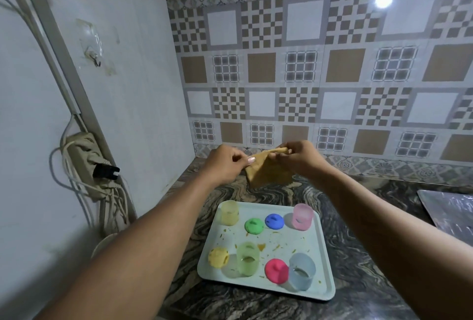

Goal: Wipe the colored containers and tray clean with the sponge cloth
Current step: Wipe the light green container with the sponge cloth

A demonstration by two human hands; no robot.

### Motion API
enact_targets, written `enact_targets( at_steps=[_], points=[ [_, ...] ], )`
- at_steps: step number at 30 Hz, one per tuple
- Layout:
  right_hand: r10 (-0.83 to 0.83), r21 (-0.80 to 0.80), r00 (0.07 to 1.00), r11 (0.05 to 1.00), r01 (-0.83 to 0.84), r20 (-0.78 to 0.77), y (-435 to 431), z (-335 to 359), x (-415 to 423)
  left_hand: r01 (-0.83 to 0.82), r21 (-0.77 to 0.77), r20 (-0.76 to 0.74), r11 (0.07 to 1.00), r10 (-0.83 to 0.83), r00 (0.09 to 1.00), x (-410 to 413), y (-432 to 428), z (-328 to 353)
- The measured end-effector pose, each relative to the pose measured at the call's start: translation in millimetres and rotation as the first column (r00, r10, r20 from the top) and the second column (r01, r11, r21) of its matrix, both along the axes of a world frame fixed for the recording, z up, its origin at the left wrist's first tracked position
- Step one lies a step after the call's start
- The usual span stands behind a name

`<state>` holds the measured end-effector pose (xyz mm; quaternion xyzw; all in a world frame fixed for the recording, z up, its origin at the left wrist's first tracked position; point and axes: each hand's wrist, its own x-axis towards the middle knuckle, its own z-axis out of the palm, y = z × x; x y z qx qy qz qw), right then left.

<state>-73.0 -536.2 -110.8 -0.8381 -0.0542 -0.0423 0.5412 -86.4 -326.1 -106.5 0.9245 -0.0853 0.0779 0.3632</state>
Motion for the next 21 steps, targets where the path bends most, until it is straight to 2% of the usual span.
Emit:
enact_targets(
  at_steps=[2, 5, 9, 12, 14, 17, 19, 21],
  points=[
    [-0.057, 0.175, 0.995, 0.982, 0.071, -0.084, 4, -11, -3, 0.006, -0.030, -0.006, 1.000, -0.006, 1.000, -1, -5, -2],
    [-0.094, 0.406, 0.969, 0.896, 0.182, -0.228, 14, -39, -5, 0.024, -0.035, -0.032, 0.999, -0.025, 0.999, -3, -17, -4],
    [-0.157, 0.462, 0.925, 0.829, 0.314, -0.346, 29, -74, -6, 0.038, -0.116, -0.107, 0.992, -0.051, 0.993, 2, -31, -14],
    [-0.044, 0.577, 0.895, 0.750, 0.322, -0.444, 39, -75, -16, 0.017, -0.145, -0.166, 0.989, -0.041, 0.985, 6, -35, -21],
    [0.072, 0.696, 0.882, 0.645, 0.315, -0.466, 43, -77, -18, 0.037, -0.152, -0.201, 0.988, -0.067, 0.977, 8, -38, -24],
    [0.217, 0.834, 0.875, 0.465, 0.298, -0.433, 49, -80, -19, 0.079, -0.189, -0.289, 0.979, -0.132, 0.948, 11, -39, -26],
    [0.255, 0.875, 0.871, 0.368, 0.313, -0.419, 52, -83, -20, 0.075, -0.284, -0.358, 0.956, -0.178, 0.917, 13, -39, -26],
    [0.270, 0.885, 0.867, 0.333, 0.325, -0.420, 53, -86, -19, 0.076, -0.296, -0.383, 0.952, -0.192, 0.904, 18, -34, -28]
  ],
)
